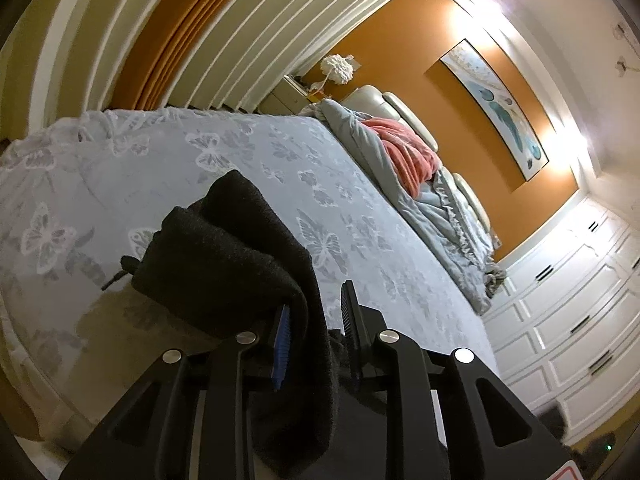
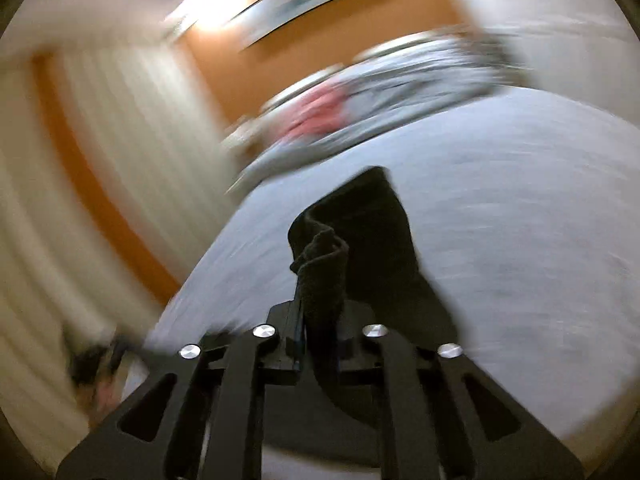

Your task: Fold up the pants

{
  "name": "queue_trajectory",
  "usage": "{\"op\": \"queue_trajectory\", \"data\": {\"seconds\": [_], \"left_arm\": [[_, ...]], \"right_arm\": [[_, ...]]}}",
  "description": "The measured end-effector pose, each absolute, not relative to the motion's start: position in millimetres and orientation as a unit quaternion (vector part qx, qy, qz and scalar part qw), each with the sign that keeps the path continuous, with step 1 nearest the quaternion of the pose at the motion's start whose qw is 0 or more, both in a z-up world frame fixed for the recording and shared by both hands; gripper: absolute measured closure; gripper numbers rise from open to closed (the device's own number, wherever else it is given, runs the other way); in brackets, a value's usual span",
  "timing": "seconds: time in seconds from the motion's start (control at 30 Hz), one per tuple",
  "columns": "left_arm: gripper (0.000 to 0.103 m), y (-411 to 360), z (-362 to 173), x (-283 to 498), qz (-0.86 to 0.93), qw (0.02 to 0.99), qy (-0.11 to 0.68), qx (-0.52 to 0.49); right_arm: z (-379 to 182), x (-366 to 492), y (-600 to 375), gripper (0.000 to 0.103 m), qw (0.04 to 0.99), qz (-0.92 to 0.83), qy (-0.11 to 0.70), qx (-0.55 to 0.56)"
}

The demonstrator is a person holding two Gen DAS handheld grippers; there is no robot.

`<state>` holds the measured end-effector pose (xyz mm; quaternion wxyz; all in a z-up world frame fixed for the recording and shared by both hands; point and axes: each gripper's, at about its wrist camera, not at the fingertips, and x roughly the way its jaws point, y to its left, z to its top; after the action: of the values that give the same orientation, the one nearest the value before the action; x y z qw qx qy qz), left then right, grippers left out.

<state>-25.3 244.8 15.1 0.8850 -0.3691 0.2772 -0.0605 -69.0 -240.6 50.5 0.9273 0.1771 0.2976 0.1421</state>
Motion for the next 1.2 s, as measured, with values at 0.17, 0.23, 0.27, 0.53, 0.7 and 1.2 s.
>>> {"op": "queue_trajectory", "data": {"seconds": [0.17, 0.23, 0.27, 0.53, 0.7, 1.2], "left_arm": [[0.084, 246, 18, -29, -0.07, 0.891, 0.281, -0.349], [0.084, 247, 17, -29, -0.072, 0.894, 0.285, -0.337], [0.084, 248, 17, -29, -0.075, 0.895, 0.287, -0.333], [0.078, 258, 9, -16, -0.087, 0.874, 0.301, -0.37], [0.079, 245, 7, -8, -0.075, 0.874, 0.299, -0.375], [0.073, -2, 69, -81, -0.342, 0.888, 0.29, -0.101]], "right_arm": [[-1, -54, -153, 0.049, 0.921, 0.134, 0.365, 0.027], [0, -60, -185, 0.049, 0.921, 0.107, 0.366, 0.073], [-1, -65, -212, 0.049, 0.92, 0.082, 0.369, 0.108], [-80, -92, -308, 0.043, 0.836, -0.032, 0.478, 0.267], [-102, -87, -291, 0.067, 0.843, -0.06, 0.488, 0.22], [-77, -112, -342, 0.07, 0.86, -0.03, 0.424, 0.282]]}}
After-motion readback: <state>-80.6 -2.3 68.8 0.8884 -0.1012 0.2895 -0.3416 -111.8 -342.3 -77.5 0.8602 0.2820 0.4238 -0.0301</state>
